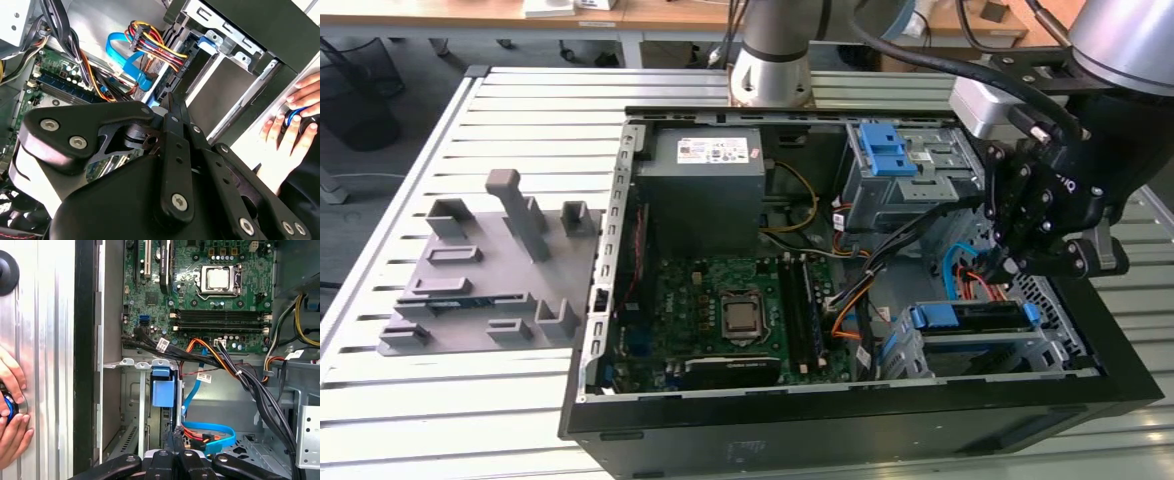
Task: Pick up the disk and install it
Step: 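Insert the second disk wire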
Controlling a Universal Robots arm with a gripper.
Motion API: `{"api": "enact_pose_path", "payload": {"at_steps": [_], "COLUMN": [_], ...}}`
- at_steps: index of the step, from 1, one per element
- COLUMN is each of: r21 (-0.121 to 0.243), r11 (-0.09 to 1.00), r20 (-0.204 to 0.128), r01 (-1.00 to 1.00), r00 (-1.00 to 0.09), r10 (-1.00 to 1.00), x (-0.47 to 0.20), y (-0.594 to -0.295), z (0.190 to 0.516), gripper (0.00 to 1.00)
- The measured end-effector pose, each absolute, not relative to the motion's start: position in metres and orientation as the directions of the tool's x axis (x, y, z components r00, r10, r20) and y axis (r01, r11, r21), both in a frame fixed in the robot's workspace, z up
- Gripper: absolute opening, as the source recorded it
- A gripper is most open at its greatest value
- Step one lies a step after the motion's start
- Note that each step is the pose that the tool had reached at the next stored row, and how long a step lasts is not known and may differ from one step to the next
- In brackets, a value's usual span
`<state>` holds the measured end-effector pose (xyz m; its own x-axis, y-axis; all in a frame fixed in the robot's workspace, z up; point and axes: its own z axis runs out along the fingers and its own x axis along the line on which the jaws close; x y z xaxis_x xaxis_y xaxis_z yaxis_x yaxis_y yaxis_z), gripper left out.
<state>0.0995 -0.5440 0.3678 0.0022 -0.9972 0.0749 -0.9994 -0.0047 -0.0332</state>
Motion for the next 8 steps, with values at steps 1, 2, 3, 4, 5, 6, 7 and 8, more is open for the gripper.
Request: {"api": "enact_pose_path", "payload": {"at_steps": [1,2,3,4,5,6,7,8], "r21": [-0.030,-0.026,-0.021,-0.016,-0.013,-0.009,-0.009,-0.009], "r11": [-0.005,-0.005,-0.005,-0.005,-0.005,-0.005,-0.005,-0.005], "r20": [0.075,0.075,0.075,0.075,0.075,0.075,0.075,0.075], "r01": [-1.000,-1.000,-1.000,-1.000,-1.000,-1.000,-1.000,-1.000], "r00": [0.002,0.003,0.003,0.003,0.004,0.004,0.004,0.004], "r10": [-0.997,-0.997,-0.997,-0.997,-0.997,-0.997,-0.997,-0.997], "x": [0.0998,0.1003,0.1009,0.1014,0.1019,0.1024,0.1024,0.1025], "y": [-0.5439,-0.5437,-0.5434,-0.5430,-0.5428,-0.5408,-0.5389,-0.5381], "z": [0.3678,0.3678,0.3678,0.3678,0.3678,0.3678,0.3680,0.3683], "gripper": [0.11,0.11,0.11,0.11,0.11,0.11,0.11,0.11]}}
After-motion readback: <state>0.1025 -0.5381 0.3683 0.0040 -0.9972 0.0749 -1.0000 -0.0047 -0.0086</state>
